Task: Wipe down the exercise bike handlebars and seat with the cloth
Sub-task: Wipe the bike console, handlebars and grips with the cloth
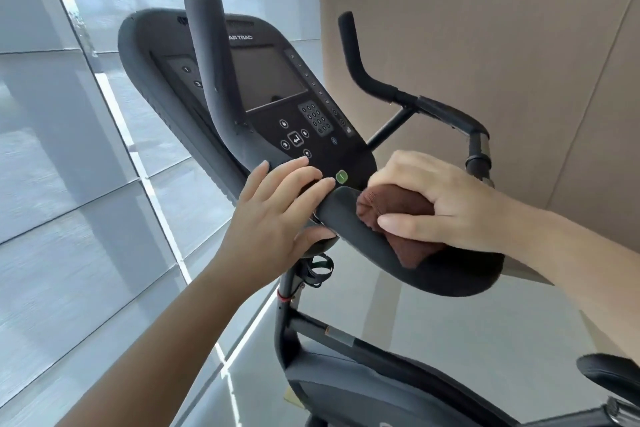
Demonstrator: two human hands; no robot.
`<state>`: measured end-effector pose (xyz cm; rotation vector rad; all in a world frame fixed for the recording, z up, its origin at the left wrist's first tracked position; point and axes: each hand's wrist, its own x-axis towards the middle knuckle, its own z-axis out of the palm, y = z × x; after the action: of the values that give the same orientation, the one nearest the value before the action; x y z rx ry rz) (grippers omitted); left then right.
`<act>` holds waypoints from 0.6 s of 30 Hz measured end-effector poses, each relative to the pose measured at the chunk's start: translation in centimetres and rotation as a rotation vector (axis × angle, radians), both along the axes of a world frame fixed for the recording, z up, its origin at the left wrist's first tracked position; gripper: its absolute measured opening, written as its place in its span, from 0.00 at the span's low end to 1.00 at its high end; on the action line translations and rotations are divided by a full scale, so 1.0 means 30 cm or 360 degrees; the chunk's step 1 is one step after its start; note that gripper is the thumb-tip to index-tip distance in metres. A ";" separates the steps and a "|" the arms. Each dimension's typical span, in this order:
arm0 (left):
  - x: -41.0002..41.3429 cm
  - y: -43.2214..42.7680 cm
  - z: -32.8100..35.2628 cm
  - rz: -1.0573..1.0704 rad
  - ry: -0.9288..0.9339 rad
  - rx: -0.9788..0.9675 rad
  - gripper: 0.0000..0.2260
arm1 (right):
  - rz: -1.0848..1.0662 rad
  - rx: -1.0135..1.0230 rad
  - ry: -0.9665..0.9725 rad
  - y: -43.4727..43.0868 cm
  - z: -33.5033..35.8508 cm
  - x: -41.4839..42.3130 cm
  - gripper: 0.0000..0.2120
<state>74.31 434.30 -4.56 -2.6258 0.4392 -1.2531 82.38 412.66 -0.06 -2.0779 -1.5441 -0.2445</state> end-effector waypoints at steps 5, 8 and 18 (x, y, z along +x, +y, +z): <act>0.019 0.017 0.002 -0.0137 -0.0079 0.0013 0.27 | 0.0001 0.0110 -0.0025 0.132 0.027 -0.031 0.15; 0.015 0.037 0.016 -0.0172 -0.0059 0.0073 0.26 | -0.0030 0.0052 -0.0094 0.047 0.006 -0.036 0.15; 0.091 0.123 0.025 -0.0513 -0.0154 0.0168 0.21 | -0.0697 0.0161 -0.0522 0.164 -0.007 -0.158 0.20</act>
<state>77.04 438.00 -3.82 -2.4616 0.9135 -1.3970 77.65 417.57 -0.26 -2.3585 -1.1917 -0.8411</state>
